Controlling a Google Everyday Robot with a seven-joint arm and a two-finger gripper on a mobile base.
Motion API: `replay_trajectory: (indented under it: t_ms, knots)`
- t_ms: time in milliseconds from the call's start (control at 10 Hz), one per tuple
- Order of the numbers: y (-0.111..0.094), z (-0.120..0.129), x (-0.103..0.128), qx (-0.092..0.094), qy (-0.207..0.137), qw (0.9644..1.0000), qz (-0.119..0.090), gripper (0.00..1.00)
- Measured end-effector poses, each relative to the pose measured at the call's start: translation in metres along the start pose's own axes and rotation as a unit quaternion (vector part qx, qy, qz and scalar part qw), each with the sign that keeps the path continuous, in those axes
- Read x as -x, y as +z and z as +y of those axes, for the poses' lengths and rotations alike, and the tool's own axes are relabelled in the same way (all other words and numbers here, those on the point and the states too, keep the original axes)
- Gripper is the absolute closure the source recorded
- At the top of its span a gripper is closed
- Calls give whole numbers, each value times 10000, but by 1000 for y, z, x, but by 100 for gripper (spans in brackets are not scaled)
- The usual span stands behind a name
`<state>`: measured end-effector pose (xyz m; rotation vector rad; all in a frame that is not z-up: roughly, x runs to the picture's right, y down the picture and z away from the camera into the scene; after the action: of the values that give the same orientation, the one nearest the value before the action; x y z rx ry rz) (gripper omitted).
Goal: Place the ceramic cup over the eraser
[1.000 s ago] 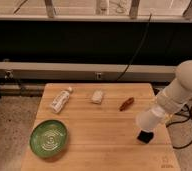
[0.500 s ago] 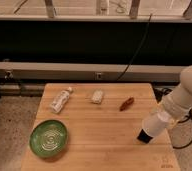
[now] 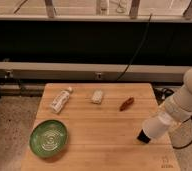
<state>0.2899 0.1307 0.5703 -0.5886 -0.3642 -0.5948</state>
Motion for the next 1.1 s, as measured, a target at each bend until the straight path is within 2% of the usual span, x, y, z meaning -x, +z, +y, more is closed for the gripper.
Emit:
replay_trajectory:
  t_ms: [200,400,800,1100]
  knots:
    - [-19,1,8,24,-25,10000,-29,100]
    - [-18,3,12,74,-54,9999,-64,100]
    - [26,5,9,118,-63,9999,-103,100]
    - [45,-2,3,126,-54,9999,-90,100]
